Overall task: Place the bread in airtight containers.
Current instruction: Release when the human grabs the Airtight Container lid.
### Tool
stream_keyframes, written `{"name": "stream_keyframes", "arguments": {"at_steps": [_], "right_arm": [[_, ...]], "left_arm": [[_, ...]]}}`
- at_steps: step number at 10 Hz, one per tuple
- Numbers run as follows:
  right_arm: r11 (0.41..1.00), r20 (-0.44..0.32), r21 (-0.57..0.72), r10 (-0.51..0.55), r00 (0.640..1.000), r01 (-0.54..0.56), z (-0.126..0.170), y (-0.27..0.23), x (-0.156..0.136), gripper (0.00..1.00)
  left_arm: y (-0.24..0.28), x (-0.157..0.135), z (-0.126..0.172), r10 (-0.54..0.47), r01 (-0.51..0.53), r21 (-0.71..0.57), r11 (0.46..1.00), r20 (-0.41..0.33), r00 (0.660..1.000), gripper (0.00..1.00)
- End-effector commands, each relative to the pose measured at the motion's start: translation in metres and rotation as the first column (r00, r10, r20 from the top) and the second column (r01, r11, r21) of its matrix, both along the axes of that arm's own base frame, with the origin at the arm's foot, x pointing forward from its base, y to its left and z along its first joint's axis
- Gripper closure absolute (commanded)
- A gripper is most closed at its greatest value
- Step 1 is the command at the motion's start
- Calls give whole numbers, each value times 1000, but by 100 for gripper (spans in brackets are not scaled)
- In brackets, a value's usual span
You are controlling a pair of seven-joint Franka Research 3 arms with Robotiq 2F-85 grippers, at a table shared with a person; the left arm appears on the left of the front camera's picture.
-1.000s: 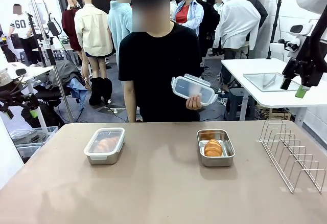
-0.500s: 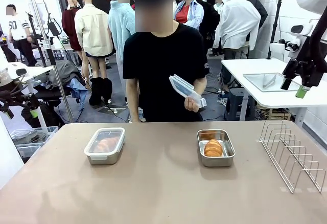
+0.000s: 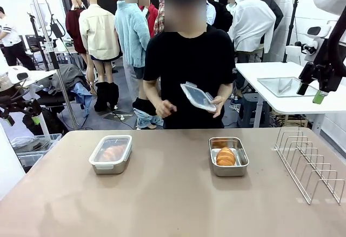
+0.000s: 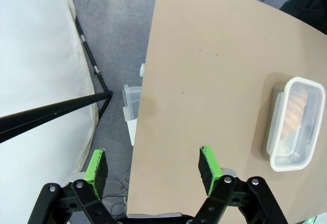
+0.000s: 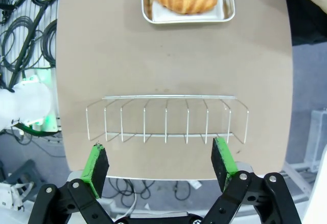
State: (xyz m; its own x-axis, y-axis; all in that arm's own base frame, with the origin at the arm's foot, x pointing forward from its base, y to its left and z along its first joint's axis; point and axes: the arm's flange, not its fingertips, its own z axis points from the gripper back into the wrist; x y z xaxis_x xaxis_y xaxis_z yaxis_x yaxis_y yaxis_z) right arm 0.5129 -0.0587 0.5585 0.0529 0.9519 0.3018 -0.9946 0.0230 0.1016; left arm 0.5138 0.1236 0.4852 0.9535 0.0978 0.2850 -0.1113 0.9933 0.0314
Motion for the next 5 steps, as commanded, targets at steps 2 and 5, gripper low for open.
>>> {"name": "stream_keyframes", "arguments": {"at_steps": [2,5], "right_arm": [[1000,-13,-5,3,1000,-3,3,0,4,0],[1000,-13,-5,3,1000,-3,3,0,4,0]], "left_arm": [[0,0,1,9,-9,9,1000,1,1000,8],[0,0,1,9,-9,9,1000,1,1000,8]]}}
